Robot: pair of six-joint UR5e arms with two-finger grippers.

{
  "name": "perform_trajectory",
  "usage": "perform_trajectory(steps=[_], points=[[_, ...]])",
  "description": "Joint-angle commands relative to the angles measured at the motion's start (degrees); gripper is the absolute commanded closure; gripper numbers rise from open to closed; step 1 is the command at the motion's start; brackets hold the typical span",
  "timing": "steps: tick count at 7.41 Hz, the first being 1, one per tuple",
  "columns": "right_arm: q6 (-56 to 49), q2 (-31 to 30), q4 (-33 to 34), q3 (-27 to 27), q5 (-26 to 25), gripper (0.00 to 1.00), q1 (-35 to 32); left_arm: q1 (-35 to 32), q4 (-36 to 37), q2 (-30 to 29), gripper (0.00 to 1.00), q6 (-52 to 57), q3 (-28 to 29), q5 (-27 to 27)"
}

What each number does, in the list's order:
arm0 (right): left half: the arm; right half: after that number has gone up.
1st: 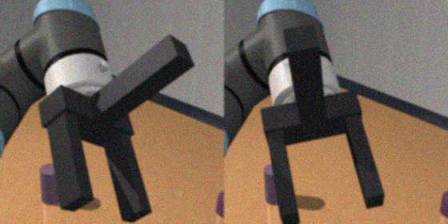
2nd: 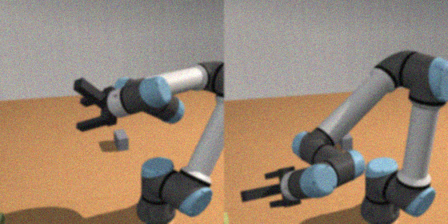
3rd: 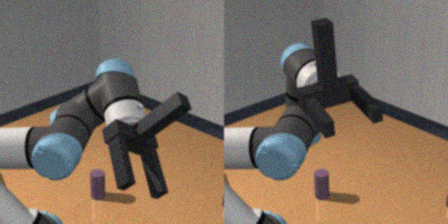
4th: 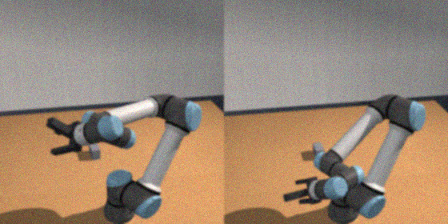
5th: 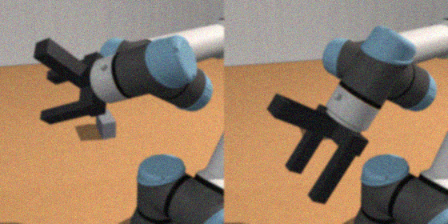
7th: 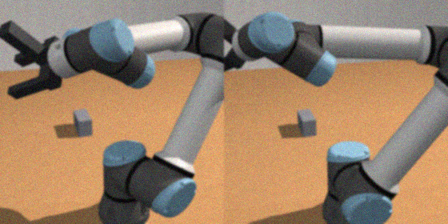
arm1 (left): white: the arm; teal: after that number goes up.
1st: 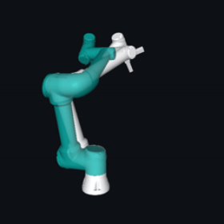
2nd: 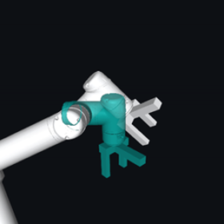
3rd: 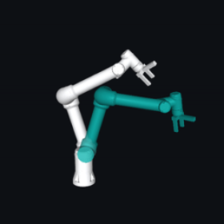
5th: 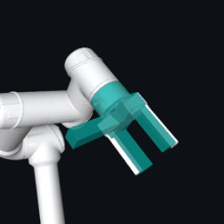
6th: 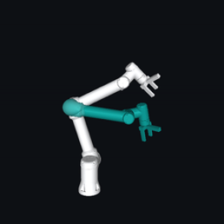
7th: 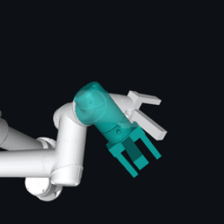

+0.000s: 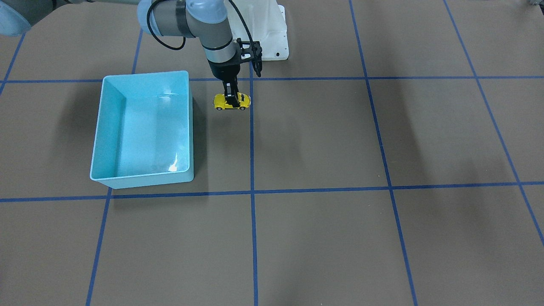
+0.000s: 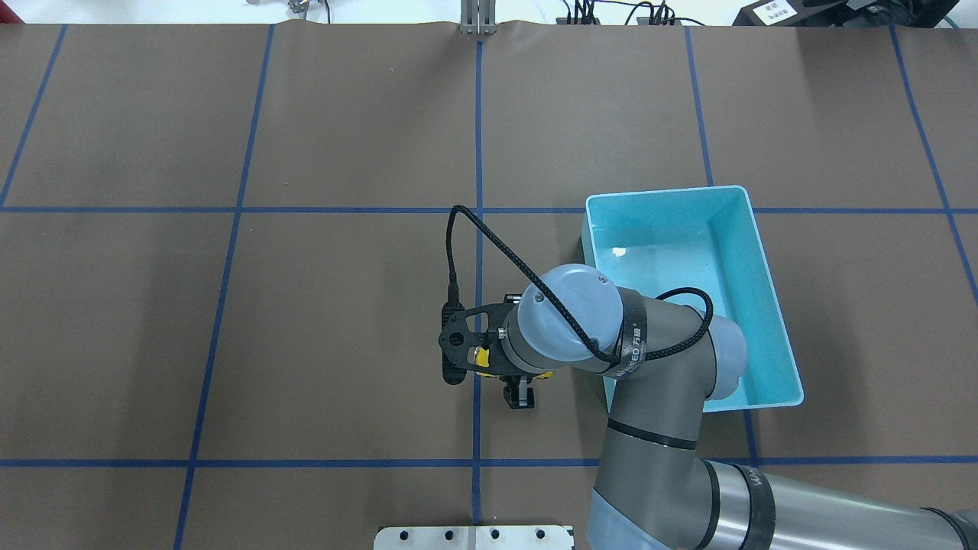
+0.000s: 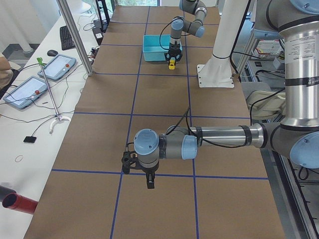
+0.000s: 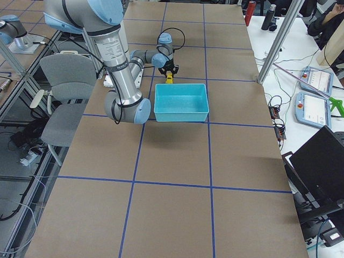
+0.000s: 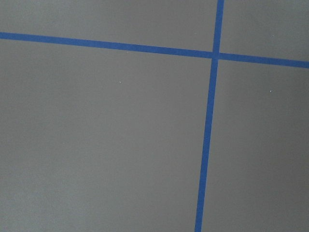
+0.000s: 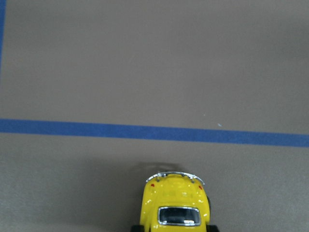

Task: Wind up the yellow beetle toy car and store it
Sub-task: 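Lift the car with the right gripper and carry it over the bin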

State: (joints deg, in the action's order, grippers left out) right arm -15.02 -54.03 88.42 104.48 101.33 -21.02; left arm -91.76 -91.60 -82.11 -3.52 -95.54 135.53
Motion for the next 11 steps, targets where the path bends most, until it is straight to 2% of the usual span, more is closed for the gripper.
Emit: perform_trajectory(steps=[1,2,3,4,5,6,7,8,10,11], points=[[-1.05,4.8,5.77,2.21,4.63,1.0,-7.41,0.0,-0.07,-0.06,0.0,0.0,0.0,0.0],[-4.11,3.33,7.71,4.65,9.28,1.0,-12.51,0.0,-0.07,-0.06,0.0,0.0,0.0,0.0],[-12.84,-1.2,7.82,7.72,11.68,1.0,-16.91,0.0,0.02,-0.06,0.0,0.0,0.0,0.0],[-17.19,-7.6,7.12,11.06,15.27,1.0,-20.43,0.0,-0.07,-0.06,0.0,0.0,0.0,0.0],[-19.06,-13.41,4.42,13.36,18.26,1.0,-21.69,0.0,-0.07,-0.06,0.0,0.0,0.0,0.0],[-19.69,-18.77,-0.4,14.08,18.9,1.0,-21.79,0.0,0.02,0.02,0.0,0.0,0.0,0.0],[-19.78,-22.4,-4.27,12.95,18.82,1.0,-21.35,0.0,0.02,0.02,0.0,0.0,0.0,0.0],[-19.78,-22.17,-5.27,9.9,18.65,1.0,-21.0,0.0,0.02,0.02,0.0,0.0,0.0,0.0],[-19.61,-22.43,-15.41,1.3,17.94,1.0,-19.34,0.0,-0.07,0.2,0.0,0.0,0.0,0.0],[-19.43,-22.43,-16.6,0.12,17.59,1.0,-18.37,0.0,0.02,0.2,0.0,0.0,0.0,0.0]])
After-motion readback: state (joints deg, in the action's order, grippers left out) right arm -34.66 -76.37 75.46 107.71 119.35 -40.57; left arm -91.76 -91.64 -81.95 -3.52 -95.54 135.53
